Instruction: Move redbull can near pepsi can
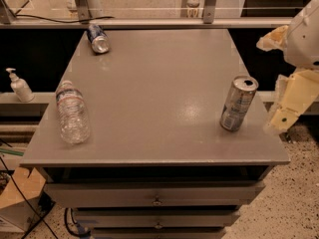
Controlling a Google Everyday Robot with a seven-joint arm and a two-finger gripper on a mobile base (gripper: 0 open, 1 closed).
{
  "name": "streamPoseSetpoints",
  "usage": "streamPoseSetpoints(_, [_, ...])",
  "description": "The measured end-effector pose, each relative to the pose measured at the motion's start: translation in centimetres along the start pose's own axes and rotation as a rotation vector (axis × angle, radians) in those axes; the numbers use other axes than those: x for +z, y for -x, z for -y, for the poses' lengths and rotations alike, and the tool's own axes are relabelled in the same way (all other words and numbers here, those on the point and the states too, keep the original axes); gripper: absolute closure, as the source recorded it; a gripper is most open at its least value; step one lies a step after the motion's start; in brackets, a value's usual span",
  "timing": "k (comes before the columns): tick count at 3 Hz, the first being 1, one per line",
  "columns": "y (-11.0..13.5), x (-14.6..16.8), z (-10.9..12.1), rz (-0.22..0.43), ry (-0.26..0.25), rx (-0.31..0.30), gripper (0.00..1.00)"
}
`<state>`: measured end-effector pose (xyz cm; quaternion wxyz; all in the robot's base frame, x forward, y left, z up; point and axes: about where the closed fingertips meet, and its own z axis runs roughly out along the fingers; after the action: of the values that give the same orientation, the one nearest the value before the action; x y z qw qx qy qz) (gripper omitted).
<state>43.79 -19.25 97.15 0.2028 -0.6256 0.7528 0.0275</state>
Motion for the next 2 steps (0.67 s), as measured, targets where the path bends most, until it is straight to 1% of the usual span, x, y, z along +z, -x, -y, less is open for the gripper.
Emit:
streamPoseSetpoints(1, [1.3,1.3,0.2,0.074,0.008,-0.042,0.0])
streamPoseSetpoints(2, [2.0,3.0,1.3,0.088,-0.017,-0.071,0.0])
